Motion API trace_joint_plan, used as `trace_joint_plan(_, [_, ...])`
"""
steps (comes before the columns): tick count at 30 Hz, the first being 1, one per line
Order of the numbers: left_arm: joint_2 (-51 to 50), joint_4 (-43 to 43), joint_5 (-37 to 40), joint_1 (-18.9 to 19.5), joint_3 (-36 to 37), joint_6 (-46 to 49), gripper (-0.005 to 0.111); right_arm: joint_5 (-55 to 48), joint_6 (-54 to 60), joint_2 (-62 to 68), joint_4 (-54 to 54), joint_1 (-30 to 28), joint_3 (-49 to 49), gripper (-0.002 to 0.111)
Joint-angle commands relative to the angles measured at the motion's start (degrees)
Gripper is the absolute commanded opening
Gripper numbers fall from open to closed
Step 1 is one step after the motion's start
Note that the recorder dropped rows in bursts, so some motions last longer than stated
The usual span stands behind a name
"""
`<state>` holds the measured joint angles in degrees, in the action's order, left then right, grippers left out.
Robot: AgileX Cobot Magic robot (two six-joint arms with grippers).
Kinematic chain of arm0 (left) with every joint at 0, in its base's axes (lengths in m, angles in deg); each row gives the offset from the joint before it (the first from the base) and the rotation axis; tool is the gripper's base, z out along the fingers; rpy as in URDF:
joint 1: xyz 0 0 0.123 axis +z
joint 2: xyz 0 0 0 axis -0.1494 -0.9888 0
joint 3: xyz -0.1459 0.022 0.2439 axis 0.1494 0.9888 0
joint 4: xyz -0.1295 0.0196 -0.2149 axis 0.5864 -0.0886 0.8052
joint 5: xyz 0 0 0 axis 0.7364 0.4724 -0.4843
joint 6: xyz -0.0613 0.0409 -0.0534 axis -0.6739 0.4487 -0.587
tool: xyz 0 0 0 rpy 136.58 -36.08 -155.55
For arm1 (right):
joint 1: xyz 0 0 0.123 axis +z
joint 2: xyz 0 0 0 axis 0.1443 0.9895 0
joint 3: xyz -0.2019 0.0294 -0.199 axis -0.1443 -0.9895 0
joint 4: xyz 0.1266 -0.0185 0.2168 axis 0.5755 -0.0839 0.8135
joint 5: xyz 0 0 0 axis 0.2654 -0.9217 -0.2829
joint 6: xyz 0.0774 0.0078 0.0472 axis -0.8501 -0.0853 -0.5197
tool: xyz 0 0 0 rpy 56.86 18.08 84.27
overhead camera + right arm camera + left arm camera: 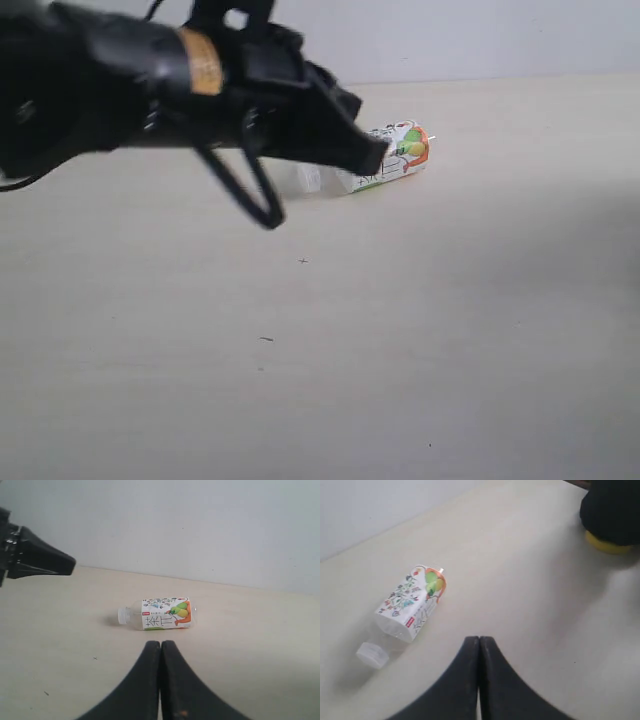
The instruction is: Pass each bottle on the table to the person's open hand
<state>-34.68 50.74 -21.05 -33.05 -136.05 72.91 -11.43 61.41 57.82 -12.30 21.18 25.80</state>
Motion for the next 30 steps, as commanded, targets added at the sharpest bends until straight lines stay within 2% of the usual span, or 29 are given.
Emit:
trace_joint_plan(1, [9.31,-0.68,-14.85,2.18,14.29,-0.05,0.0,0.33,0.14,-0.29,-0.33,-0.19,-0.17,0.0])
trace_joint_plan(5, [18.01,-2.93,-20.73,3.72,24.32,-0.07,0.0,0.33,0.14,-0.29,-0.33,-0.19,-0.17,0.0])
trace_joint_plan(14, [37.91,-2.93,-23.81,3.85,36.03,-0.83,0.0,0.33,0.14,-0.29,-0.33,-0.19,-0.17,0.0])
trace_joint_plan(20, [45.06,-2.93,-29.17,3.85,43.91,-0.83,0.0,0.48,0.14,-0.29,-0.33,-0.19,-0.17,0.0])
trace_joint_plan(26, [49.37,-2.93,-27.88,3.85,48.9,-1.25,0.0,0.69,0.14,-0.29,-0.33,-0.19,-0.17,0.0])
trace_joint_plan(30, [53.35,-2.93,-18.1,3.85,49.19,-3.04,0.0,0.69,0.14,-0.29,-0.33,-0.19,-0.17,0.0])
